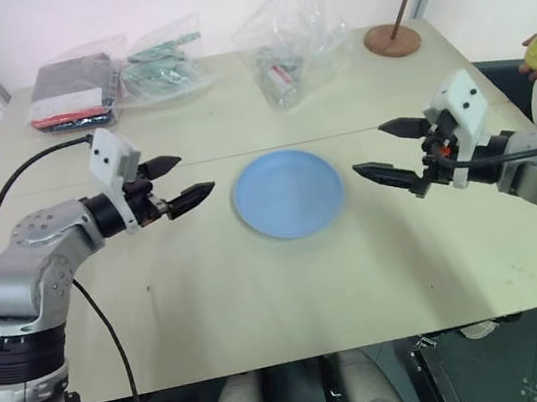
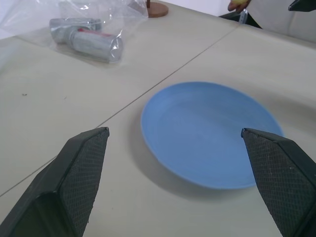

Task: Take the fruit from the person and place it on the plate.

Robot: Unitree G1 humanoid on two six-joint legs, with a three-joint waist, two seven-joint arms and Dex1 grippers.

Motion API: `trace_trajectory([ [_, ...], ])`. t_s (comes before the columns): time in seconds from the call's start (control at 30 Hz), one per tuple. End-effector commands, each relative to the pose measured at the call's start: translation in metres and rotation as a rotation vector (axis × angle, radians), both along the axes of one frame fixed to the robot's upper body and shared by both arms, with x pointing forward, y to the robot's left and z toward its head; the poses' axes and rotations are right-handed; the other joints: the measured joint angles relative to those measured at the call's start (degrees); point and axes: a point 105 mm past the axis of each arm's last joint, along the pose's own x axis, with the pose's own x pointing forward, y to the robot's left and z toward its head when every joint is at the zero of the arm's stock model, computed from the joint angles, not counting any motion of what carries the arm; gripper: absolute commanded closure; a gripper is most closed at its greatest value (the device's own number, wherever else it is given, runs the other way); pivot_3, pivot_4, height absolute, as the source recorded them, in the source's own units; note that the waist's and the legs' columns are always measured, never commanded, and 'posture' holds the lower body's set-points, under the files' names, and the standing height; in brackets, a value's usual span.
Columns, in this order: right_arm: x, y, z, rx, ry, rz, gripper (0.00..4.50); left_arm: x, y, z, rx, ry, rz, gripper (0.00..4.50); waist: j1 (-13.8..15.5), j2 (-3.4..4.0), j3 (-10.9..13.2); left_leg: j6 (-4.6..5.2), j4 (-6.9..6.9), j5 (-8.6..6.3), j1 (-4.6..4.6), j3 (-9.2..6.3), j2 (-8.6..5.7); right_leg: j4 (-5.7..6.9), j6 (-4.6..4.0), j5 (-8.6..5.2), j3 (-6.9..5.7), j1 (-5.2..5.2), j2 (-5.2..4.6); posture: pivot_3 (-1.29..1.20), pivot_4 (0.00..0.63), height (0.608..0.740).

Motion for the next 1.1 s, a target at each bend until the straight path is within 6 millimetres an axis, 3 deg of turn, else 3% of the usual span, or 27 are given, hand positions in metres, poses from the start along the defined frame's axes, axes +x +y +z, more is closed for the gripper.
trace_trajectory([
  [0.03,-0.006,0.001,0.015,0.000,-0.070,0.008,0.05,0.000,-0.001,0.012,0.001,-0.049,-0.007,0.00,0.0,0.00,0.0,0.00,0.00,0.00,0.00,0.00,0.00,0.00,0.00,0.00,0.00,0.00,0.00,0.00,0.150,0.740],
  [0.7,-0.005,0.000,0.019,0.020,-0.087,-0.019,0.05,0.005,0.002,0.013,-0.028,-0.059,0.017,0.00,0.0,0.00,0.0,0.00,0.01,0.00,0.00,0.00,0.00,0.00,0.01,0.00,0.00,0.02,0.01,0.00,0.150,0.740],
  [1.1,0.000,0.004,0.023,0.029,-0.101,-0.016,0.05,0.032,0.012,0.046,-0.287,-0.081,0.243,0.00,0.1,0.00,0.0,0.00,0.06,0.00,0.00,-0.02,-0.01,0.00,0.08,0.04,-0.01,0.05,-0.01,0.00,0.150,0.740],
])
